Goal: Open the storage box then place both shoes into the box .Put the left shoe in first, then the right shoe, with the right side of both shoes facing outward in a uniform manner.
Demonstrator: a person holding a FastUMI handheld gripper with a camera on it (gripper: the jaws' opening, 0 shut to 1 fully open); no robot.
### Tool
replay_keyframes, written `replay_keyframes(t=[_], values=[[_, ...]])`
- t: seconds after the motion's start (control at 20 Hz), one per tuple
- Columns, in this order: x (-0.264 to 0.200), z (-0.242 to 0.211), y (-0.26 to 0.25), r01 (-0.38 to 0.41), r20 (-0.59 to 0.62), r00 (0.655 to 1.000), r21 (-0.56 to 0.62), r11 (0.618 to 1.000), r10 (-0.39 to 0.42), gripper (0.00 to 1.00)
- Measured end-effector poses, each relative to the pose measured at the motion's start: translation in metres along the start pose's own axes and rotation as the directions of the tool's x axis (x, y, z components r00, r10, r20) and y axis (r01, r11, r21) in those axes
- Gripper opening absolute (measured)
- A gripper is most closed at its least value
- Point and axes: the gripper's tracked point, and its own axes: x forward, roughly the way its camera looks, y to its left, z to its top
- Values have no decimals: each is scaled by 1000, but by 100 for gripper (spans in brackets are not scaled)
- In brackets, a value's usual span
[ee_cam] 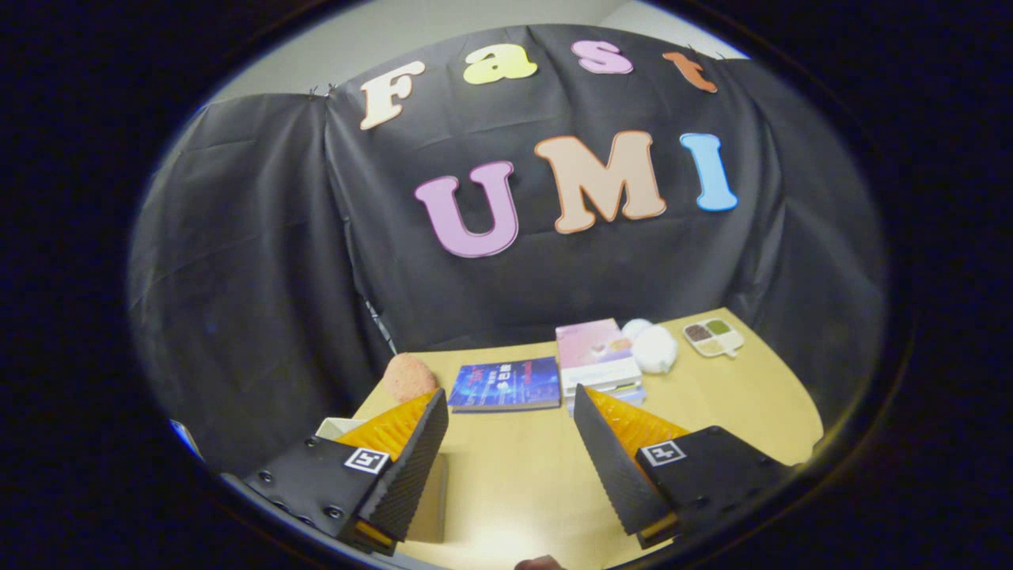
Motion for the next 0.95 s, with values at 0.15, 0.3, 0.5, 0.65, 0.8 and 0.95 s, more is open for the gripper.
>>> replay_keyframes(t=[0.15,0.3,0.5,0.65,0.8,0.95], values=[[-11,36,-24,29,71,997,-29,999,-27,99],[-25,63,-42,48,117,992,-35,998,-43,99],[-33,77,-67,67,163,984,20,998,-69,99],[-51,81,-77,87,173,980,46,995,-93,99],[-67,80,-86,118,182,975,62,991,-128,99],[-84,80,-86,138,194,970,72,988,-149,99]])
